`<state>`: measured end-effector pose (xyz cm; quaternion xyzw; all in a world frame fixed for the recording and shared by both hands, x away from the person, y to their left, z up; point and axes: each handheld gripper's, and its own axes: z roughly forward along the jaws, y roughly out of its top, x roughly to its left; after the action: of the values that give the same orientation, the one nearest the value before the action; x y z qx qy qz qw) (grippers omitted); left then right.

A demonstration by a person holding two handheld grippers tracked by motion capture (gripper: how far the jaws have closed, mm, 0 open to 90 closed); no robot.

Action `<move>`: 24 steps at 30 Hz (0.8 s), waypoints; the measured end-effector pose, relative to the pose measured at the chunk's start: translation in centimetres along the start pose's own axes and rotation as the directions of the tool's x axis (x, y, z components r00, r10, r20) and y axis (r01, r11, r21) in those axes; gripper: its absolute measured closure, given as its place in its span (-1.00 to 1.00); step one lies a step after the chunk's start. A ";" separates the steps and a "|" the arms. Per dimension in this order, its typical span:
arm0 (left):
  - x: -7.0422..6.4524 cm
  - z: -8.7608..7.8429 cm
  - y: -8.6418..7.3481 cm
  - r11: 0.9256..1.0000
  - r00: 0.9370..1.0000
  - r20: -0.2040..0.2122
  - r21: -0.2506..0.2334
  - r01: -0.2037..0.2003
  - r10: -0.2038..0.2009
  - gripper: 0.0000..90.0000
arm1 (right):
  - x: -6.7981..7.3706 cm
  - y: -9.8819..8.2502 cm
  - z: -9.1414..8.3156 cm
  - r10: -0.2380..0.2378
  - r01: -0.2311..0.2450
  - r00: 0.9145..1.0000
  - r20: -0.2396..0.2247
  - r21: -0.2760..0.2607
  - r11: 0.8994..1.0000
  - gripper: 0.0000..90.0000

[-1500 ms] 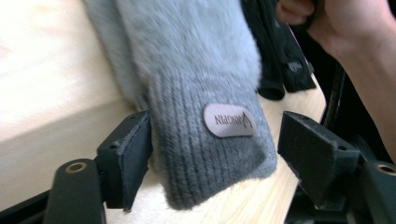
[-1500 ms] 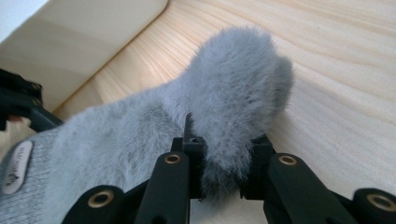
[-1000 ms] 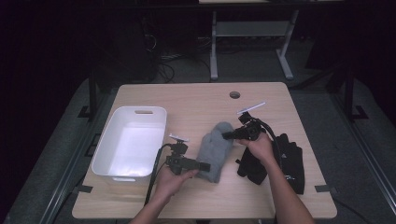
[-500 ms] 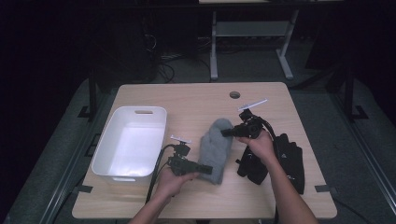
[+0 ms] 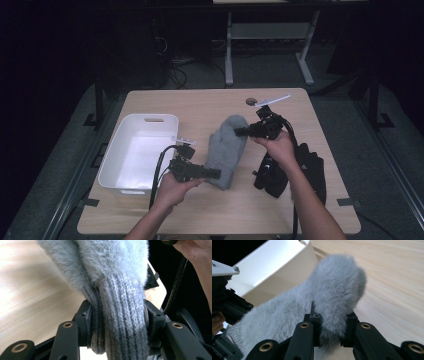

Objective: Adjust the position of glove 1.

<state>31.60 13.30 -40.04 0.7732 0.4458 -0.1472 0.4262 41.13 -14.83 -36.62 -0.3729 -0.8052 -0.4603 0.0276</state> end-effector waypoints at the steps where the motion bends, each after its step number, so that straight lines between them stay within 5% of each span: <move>1: -0.2 -0.4 0.1 1.000 1.000 -0.001 -0.006 -0.005 0.005 0.12 | 0.0 0.0 0.0 0.000 0.000 1.000 0.000 0.000 1.000 0.69; 8: -0.7 -2.6 0.9 0.999 0.999 -0.015 -0.035 -0.039 0.039 0.11 | 1.6 2.2 -0.7 -0.015 0.015 1.000 -0.009 -0.031 0.999 0.69; 24: -0.3 -6.7 1.6 0.996 0.999 -0.020 -0.084 -0.043 0.041 0.11 | 4.4 6.1 -0.5 -0.071 0.070 0.997 -0.013 -0.033 0.997 0.69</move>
<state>31.68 17.99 -35.05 0.7650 0.4392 -0.1123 0.4574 41.65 -10.79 -30.22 -0.3415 -0.8101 -0.4764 0.0109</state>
